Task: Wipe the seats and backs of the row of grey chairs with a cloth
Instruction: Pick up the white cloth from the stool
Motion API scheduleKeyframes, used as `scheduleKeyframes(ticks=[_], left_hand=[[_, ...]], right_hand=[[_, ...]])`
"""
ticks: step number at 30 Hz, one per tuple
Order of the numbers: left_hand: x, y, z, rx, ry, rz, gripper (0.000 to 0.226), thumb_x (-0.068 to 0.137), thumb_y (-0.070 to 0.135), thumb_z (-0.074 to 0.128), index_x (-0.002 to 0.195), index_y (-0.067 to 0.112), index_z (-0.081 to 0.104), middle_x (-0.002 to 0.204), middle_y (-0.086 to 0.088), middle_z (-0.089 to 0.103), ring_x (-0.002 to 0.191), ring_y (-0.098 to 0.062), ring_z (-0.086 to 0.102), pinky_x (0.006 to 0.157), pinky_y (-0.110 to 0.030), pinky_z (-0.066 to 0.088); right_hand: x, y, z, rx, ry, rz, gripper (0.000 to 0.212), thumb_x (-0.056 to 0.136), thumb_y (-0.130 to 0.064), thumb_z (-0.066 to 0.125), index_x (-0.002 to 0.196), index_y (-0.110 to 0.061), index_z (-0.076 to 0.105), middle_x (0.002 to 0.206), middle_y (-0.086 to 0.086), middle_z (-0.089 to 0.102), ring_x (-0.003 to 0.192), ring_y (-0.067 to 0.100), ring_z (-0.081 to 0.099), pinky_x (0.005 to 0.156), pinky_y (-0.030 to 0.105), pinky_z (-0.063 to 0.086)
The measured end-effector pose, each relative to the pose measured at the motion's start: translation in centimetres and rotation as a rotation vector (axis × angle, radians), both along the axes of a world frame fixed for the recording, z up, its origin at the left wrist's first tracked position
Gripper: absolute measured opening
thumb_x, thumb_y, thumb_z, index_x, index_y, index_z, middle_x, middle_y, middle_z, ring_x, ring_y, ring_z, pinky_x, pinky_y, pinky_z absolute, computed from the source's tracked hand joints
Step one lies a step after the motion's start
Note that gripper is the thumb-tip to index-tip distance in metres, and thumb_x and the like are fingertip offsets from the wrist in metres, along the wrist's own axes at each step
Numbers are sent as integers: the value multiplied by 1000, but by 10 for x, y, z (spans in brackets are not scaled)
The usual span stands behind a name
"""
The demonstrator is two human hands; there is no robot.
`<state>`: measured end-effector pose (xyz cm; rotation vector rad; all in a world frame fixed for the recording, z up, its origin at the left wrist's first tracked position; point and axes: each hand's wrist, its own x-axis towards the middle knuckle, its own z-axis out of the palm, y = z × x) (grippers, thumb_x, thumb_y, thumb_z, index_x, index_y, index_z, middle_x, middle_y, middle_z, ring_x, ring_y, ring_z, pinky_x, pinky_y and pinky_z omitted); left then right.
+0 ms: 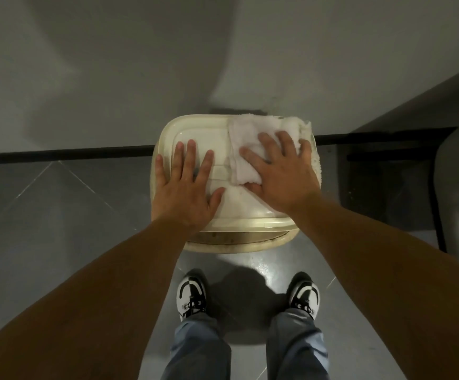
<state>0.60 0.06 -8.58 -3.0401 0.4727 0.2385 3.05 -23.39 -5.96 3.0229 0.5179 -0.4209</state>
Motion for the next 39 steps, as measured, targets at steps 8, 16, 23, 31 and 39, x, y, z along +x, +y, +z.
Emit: scheduleKeyframes(ticks=[8,16,23,31,39], left_hand=[[1,-1,7,42,53,6,80,92,71,4,155,24,-10,161,-14,-18,146,-33,-19,113,-62,-4],[25,5,73,272,105,-3,91,85,73,-11,155,16,-8,156,-17,-30,143,-35,-26,112,-62,-10],[44,-90,165,248,-25,-152,82,91,66,-8,156,17,1,161,-18,-11,146,-35,-16,113,-60,-9],[36,-279,243,145,-115,-369,80,93,66,7,157,18,6,161,-17,-8,146,-33,-17,114,-60,-4],[-16,-471,270,27,-101,-625,77,92,63,30,152,15,30,159,-19,20,148,-35,1,114,-62,2]], right_hand=[[12,4,19,-6,-24,22,53,97,-60,45,138,-29,51,141,12,48,122,41,43,99,59,38],[13,-28,89,26,-71,-7,55,96,-65,40,134,-27,56,137,12,50,118,38,45,98,55,38],[0,-142,174,85,-92,-218,51,93,-60,50,130,-27,59,133,14,48,119,42,39,99,57,31],[-71,-320,236,75,-172,-445,53,94,-63,48,130,-27,61,127,15,52,112,41,42,96,56,34],[-131,-471,259,-3,-185,-688,60,95,-68,40,133,-26,58,132,15,51,117,43,41,98,56,33]])
